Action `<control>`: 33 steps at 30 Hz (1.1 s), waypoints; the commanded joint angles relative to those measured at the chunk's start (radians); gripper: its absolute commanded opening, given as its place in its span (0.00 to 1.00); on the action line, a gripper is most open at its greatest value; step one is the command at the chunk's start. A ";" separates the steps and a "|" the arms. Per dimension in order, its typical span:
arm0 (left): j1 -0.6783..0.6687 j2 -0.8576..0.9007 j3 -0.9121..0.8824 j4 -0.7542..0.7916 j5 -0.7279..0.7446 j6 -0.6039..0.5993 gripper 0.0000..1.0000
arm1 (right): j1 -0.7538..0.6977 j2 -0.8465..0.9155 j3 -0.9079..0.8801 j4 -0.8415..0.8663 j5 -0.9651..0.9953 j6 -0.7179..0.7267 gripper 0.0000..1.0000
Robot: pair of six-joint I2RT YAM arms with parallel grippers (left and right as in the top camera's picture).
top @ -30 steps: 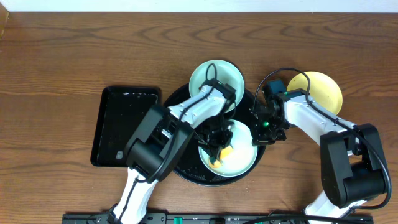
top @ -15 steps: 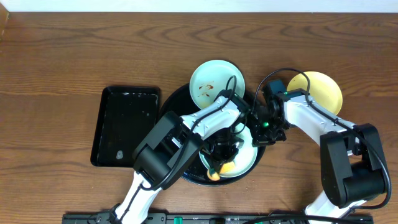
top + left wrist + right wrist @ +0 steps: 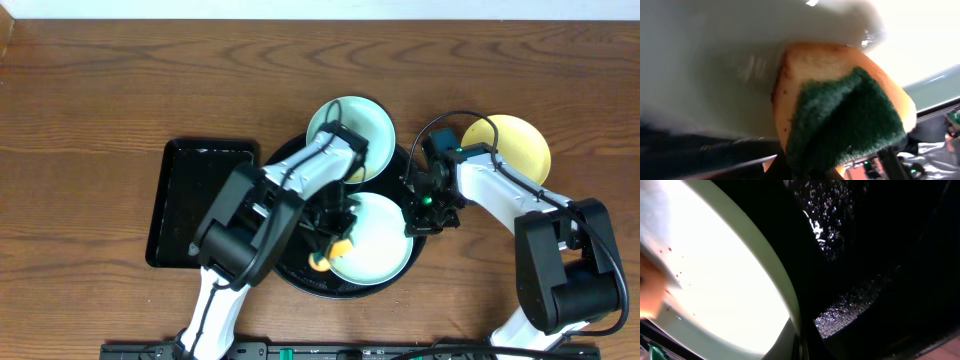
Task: Clean dirty plates on tray and stack at the side
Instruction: 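Keep scrubbing the lower pale blue plate while the right gripper holds its rim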
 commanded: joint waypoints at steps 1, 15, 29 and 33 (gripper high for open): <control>0.056 0.013 -0.009 0.006 -0.133 -0.060 0.07 | -0.002 0.011 -0.007 0.002 0.045 -0.005 0.01; 0.047 0.013 0.085 0.038 -0.061 -0.050 0.07 | -0.002 0.011 -0.007 0.006 0.045 -0.005 0.01; -0.113 0.013 0.093 0.060 0.212 0.034 0.08 | -0.002 0.011 -0.007 0.001 0.045 -0.007 0.01; -0.116 0.013 0.065 0.060 0.144 0.016 0.07 | 0.001 0.011 -0.007 -0.005 0.045 -0.010 0.01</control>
